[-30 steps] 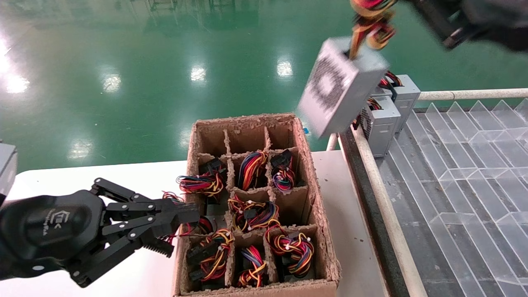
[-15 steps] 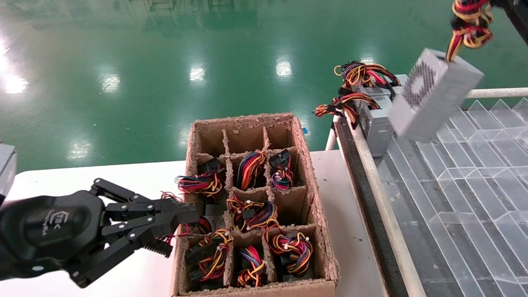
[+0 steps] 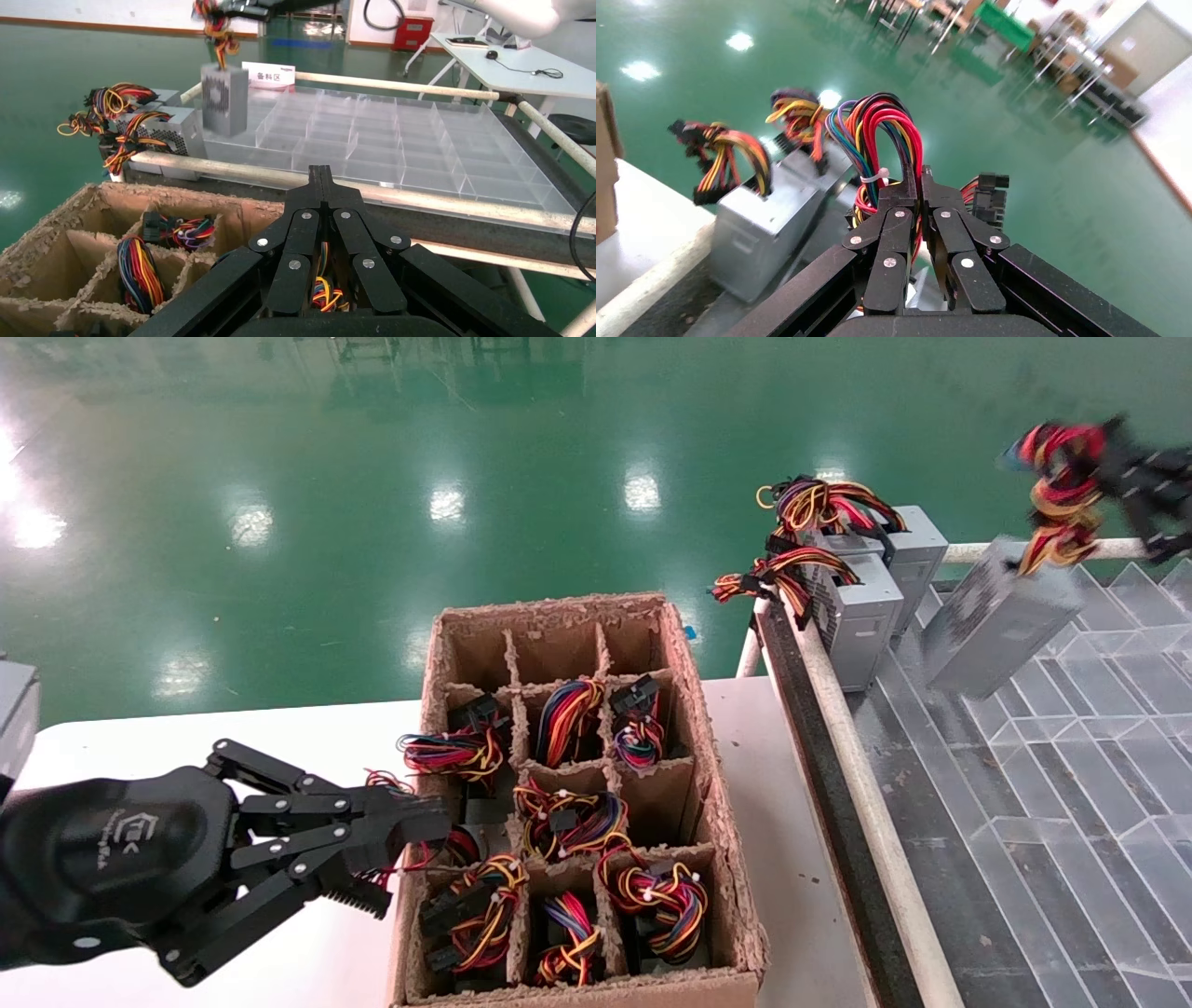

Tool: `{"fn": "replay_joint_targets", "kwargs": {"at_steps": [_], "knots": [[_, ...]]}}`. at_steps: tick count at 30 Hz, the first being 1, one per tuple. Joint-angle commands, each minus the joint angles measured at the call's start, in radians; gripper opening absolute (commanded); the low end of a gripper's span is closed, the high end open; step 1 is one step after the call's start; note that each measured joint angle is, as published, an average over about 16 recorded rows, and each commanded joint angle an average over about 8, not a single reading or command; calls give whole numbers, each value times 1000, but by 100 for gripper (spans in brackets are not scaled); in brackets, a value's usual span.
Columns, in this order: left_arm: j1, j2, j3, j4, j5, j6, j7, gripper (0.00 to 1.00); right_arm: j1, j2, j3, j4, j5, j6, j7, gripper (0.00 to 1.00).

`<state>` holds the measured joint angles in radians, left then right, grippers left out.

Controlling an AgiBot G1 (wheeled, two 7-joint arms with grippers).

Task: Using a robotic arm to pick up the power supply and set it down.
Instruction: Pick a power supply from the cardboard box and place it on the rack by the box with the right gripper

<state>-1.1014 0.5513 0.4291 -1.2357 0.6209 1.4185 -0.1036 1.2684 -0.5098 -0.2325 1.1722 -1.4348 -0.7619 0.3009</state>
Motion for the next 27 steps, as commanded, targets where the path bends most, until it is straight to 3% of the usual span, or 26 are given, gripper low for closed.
{"fn": "replay_joint_targets", "kwargs": {"at_steps": [1,7,27], "knots": [[0,0,0,0,0,0,0,0,6,-25,-12,-33,-12,7,-5,0],[0,0,0,0,0,0,0,0,47,-72,-28,-101,-31,11,-40,0],[0,0,0,0,0,0,0,0,95,-123,-31,-217,-33,22,-109,0]]}}
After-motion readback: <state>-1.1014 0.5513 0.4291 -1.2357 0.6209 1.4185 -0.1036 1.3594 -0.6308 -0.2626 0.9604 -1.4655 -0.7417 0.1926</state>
